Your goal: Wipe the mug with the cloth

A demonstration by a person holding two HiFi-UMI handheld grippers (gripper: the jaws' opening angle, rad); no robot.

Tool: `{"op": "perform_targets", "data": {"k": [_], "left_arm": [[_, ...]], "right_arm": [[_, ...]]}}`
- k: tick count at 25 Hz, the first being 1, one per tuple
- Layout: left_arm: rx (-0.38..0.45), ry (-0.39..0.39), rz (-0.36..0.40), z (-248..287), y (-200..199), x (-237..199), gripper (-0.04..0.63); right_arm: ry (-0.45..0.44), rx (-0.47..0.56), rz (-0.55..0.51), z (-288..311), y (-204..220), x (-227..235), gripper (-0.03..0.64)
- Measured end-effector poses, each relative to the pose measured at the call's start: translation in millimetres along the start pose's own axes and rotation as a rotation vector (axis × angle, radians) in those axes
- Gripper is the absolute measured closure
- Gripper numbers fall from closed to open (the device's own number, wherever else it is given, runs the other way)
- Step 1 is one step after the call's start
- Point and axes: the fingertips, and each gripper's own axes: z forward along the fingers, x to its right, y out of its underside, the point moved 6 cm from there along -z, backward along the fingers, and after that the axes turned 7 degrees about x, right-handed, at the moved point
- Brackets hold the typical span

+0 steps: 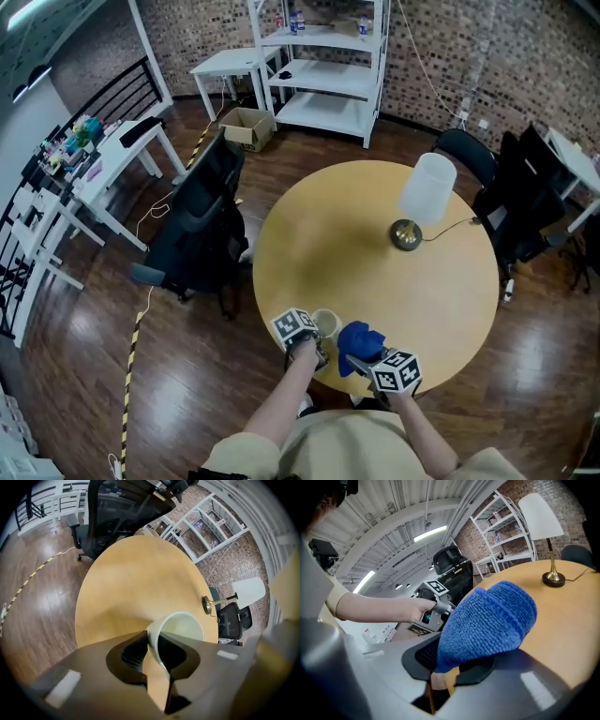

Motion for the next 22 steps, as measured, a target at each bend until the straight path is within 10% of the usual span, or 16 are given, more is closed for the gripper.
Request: {"op": "perform_targets", "data": {"k": [22], "left_arm": [[-0.129,0.049,-0.072,7.8,10.2,-12.8,0.572]], "right_arm": [[0.059,-0.316,-0.176,47.9,45.6,25.8,0.558]]}}
